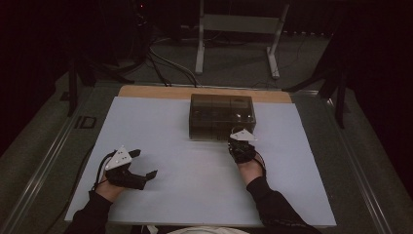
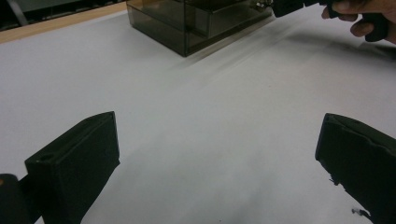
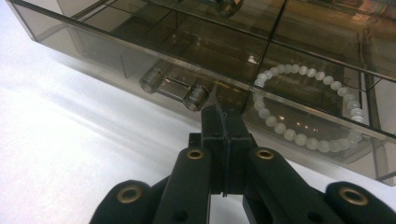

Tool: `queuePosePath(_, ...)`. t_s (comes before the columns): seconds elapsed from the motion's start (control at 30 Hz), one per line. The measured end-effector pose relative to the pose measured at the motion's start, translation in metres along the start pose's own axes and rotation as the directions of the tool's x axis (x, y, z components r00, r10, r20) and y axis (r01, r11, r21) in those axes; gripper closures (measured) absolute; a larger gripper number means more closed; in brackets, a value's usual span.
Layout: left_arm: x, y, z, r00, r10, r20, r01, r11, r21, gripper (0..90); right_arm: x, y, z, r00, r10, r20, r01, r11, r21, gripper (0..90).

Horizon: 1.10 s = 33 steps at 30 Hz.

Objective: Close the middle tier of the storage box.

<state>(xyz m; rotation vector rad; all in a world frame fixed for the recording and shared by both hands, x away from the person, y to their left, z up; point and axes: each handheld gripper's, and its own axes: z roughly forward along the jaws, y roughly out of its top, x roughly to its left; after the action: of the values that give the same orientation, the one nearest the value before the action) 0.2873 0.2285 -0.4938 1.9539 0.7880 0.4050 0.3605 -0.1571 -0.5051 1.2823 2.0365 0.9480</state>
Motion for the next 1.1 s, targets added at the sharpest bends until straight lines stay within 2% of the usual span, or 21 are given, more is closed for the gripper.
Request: queuePosePath(1.1,0.001,0.0,-0.001,1.0,0.0,-0.001,0.0,1.0,-0.005,1.0,-0.012,0.013,0.022,0.9989,0.034,0.032,-0.035,0.999,0.018,90.0)
